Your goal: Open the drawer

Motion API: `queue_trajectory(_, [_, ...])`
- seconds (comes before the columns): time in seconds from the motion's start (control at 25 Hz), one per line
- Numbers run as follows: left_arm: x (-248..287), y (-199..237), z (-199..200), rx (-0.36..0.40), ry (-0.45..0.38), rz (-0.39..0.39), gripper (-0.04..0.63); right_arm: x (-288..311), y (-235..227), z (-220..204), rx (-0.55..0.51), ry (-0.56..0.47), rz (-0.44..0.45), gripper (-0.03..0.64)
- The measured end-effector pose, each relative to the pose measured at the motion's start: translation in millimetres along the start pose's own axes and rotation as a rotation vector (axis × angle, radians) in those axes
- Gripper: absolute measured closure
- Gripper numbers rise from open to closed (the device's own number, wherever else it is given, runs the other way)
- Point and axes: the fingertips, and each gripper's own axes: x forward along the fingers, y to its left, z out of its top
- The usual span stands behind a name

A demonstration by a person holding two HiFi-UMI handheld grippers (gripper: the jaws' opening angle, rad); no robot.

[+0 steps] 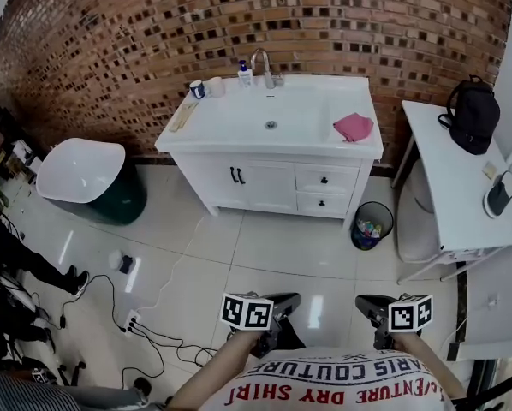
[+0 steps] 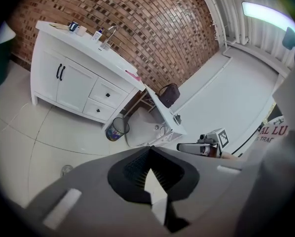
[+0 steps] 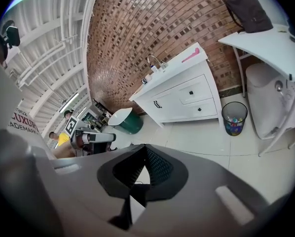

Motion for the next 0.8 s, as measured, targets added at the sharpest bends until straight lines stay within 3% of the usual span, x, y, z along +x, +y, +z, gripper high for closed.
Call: queue_trajectory(0.8, [-15,197,215,0.012,0.108,-0.018,0.601,207,-13,189,0.087,0.023,-0.051,0.611])
